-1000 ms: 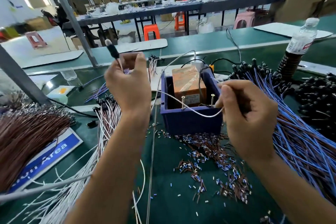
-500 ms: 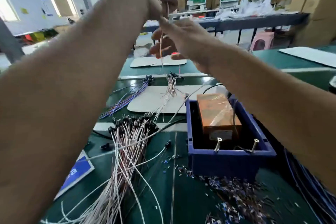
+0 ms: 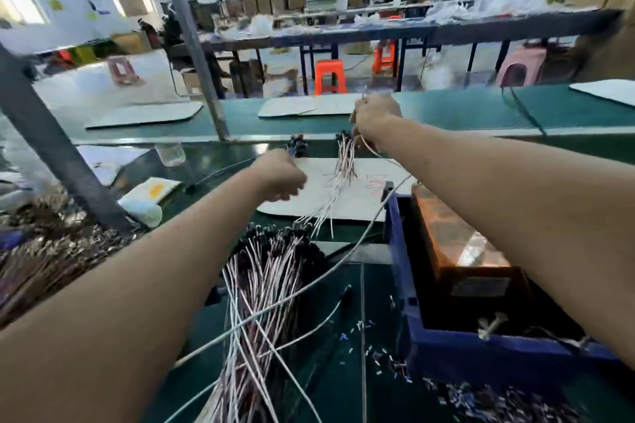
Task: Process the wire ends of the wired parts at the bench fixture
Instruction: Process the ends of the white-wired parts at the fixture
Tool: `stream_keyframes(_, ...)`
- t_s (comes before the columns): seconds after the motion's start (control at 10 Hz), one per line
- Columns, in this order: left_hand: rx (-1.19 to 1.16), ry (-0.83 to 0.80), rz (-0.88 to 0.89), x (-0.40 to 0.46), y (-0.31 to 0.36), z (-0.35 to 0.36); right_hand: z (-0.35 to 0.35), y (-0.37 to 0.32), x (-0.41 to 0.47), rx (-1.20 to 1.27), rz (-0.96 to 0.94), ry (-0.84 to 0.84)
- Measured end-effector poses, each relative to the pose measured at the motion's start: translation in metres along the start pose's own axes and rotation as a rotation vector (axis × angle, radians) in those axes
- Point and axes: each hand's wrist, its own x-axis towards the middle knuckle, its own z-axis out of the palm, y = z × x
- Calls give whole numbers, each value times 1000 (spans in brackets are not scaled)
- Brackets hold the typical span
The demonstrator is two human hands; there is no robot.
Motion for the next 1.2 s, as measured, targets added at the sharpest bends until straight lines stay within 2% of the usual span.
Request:
stream_keyframes(0.1,302,-54,67,-2,-31,7,7,8,12,-89,17,183)
stream_keyframes(0.2,283,5,69,2,-39,6,26,3,-3,-324,-41,-40)
stream_keyframes(0.3,200,-154,89,-3,-41,10,41,0,-6,-406,-24,-282)
stream_keyframes(0.4,309,-204,130,-11,-34,11,52,-6,-20,-469,-65,-311)
stream_keyframes(0.6,396,-144,158,-36,-24,6,53,-24,-76,-466,-140,-496)
stream_keyframes(0.7,296,-59,110,-56,-22,-3,49,-29,-108,-445,-143,-544)
stream_keyframes(0.8,-58,187,96,-83,-9,-15,46,-24,-137,-240,-92,-574)
stream_keyframes(0.9,-347,404,213,-112,24,-23,39,-20,-166,132,-34,-716)
stream_keyframes(1.0,-506,621,424,-145,58,-29,26,-19,-191,373,-57,-698)
stream_keyframes(1.1,-451,738,506,-171,73,-25,9,-24,-215,463,-234,-388)
stream_keyframes(1.2,-376,707,577,-194,77,-2,-14,-26,-243,146,-529,15)
